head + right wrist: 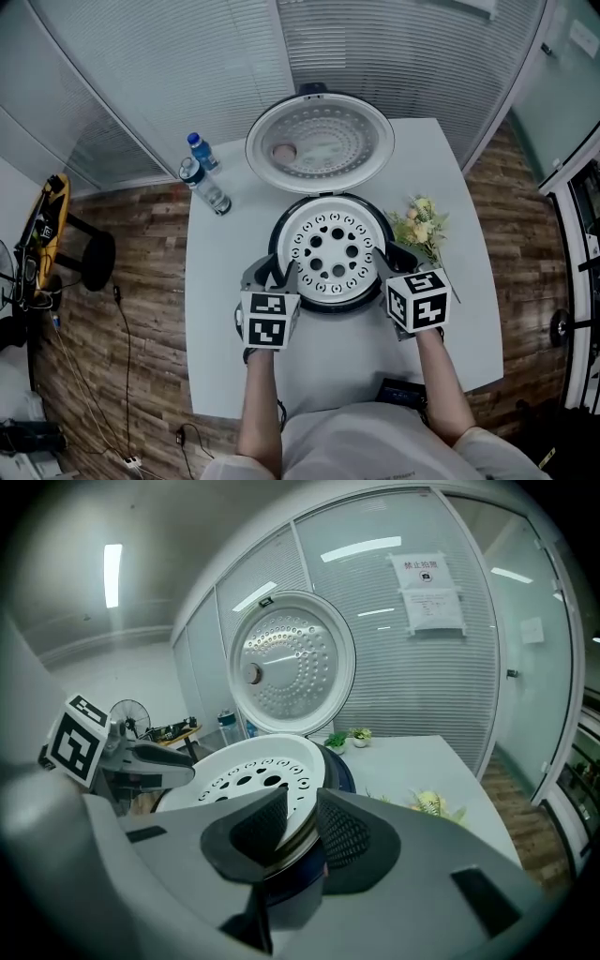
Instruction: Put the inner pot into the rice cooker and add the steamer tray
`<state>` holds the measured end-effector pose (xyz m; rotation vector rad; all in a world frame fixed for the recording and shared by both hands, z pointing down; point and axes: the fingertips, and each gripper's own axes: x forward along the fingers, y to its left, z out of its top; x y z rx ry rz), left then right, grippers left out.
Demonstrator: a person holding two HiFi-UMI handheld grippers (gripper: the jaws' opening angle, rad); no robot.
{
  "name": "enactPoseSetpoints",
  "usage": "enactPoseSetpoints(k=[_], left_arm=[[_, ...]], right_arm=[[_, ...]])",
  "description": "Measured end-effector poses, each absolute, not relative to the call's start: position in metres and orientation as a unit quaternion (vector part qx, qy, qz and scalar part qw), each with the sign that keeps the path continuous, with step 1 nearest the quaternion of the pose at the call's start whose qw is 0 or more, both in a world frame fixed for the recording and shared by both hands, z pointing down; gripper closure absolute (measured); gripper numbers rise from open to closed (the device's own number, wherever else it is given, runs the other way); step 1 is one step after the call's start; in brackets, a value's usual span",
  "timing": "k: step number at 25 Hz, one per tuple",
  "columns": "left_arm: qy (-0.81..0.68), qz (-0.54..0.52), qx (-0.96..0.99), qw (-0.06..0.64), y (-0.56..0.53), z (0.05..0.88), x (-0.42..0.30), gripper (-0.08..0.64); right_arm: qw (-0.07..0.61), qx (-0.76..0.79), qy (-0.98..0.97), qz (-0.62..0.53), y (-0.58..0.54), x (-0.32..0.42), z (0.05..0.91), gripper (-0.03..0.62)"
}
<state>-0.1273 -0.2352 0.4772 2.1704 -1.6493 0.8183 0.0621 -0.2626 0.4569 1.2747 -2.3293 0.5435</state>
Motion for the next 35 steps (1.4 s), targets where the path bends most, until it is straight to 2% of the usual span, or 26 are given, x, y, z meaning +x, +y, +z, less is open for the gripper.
enactPoseSetpoints(k=[19,26,30,35], left_arm=[[-0.572,0.285,0.755,0.147,-0.232,0.478,-0.124,0.388],[-0.578,0.255,0.759,0.157,-0.225,0.469,-0.124,0.387],[-0.597,0.239,0.755,0.128,-0.217,0.454,-0.127,0.388],[-0.601,0.217,0.759,0.125,-0.199,0.446,-0.122,0.393]], right_arm=[[0.22,0.465,-0.841,0.167,-0.258,0.061,0.454,0.482],[0.178,0.448,-0.857,0.181,-0.246,0.058,0.438,0.482],[0.168,0.443,-0.86,0.188,-0.236,0.061,0.436,0.482],[0.141,0.432,-0.869,0.197,-0.218,0.064,0.427,0.483]])
